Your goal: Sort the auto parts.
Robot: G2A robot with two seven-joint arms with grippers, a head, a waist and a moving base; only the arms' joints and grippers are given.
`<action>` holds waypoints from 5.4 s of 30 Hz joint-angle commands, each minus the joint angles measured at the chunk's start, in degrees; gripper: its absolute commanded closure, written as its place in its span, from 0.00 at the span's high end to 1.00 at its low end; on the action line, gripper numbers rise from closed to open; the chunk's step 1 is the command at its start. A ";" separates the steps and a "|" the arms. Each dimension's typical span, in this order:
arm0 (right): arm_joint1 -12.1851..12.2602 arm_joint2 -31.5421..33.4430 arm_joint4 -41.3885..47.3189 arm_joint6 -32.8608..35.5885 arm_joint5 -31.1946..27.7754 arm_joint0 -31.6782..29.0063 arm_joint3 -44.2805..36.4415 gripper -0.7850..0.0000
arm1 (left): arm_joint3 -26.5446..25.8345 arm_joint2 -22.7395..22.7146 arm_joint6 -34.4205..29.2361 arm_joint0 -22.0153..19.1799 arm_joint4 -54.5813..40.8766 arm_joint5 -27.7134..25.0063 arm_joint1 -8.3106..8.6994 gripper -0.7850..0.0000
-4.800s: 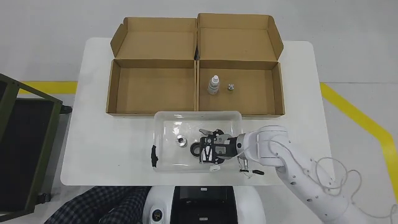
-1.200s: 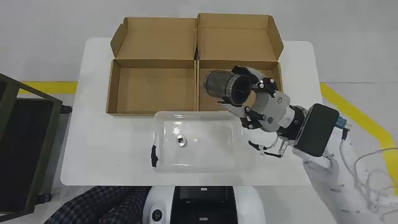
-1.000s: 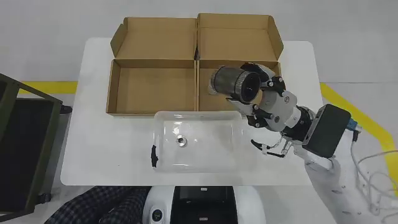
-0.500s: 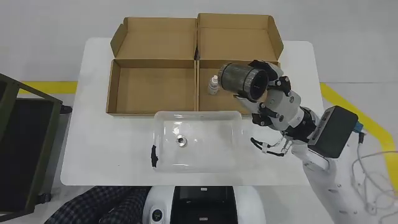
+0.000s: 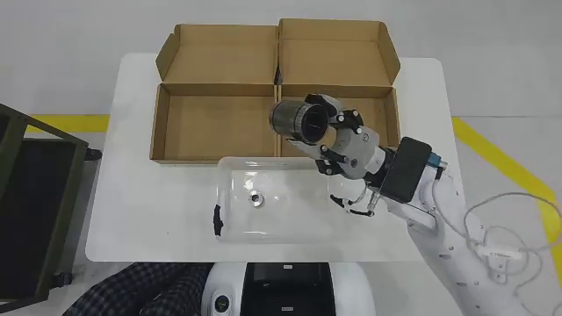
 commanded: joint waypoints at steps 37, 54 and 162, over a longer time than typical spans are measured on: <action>-6.45 -17.79 -0.58 20.45 6.35 16.40 21.49 0.00 | 0.00 0.00 0.00 0.00 0.00 0.00 0.00 1.00; -10.59 -23.10 3.32 28.63 7.46 24.15 35.51 0.00 | 0.00 0.00 0.00 0.00 0.00 0.00 0.00 1.00; -7.34 -13.22 -15.14 39.25 -9.66 -1.69 8.13 0.78 | 0.00 0.00 0.00 0.00 0.00 0.00 0.00 1.00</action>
